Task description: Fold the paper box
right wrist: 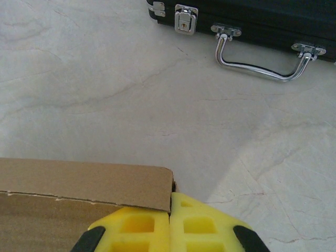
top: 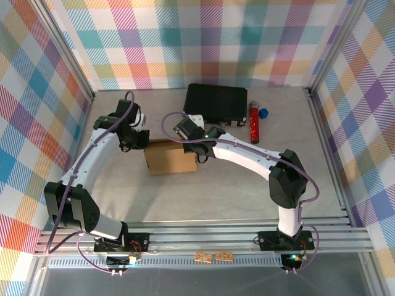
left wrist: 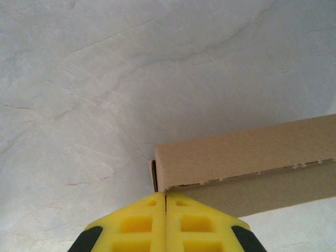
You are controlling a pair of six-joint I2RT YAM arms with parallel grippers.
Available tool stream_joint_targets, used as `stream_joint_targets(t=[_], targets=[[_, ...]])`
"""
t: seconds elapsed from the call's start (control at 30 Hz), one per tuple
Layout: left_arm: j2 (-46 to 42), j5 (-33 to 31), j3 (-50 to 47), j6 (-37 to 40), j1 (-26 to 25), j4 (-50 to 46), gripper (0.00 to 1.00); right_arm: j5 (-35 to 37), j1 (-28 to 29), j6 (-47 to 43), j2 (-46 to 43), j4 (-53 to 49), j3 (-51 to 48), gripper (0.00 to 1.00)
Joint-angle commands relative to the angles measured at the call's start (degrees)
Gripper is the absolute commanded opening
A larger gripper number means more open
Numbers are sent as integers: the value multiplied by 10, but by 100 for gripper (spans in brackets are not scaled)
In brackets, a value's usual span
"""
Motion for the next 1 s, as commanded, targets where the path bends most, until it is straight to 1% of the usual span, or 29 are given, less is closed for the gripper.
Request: stream_joint_targets(t=[0.0, 0.13, 0.27, 0.57, 0.8, 0.97], targets=[[-25, -7, -32, -21, -4, 22, 0, -18, -3, -1, 18, -54, -2, 0], [-51, -7, -77, -45, -4, 55, 0, -18, -3, -3, 14, -52, -6, 0], [-97, -9, -125, -66, -4, 93, 0, -17, -2, -5, 4, -46, -15, 0], [-160, -8, -201, -99, -9, 162, 0, -17, 3, -2, -4, -41, -23, 0], [-208, -29, -250, -127, -15, 200, 0, -21, 3, 13, -22, -51, -20, 0], [-232, -52, -265, -146, -24, 216, 0, -20, 3, 11, -25, -50, -16, 0]])
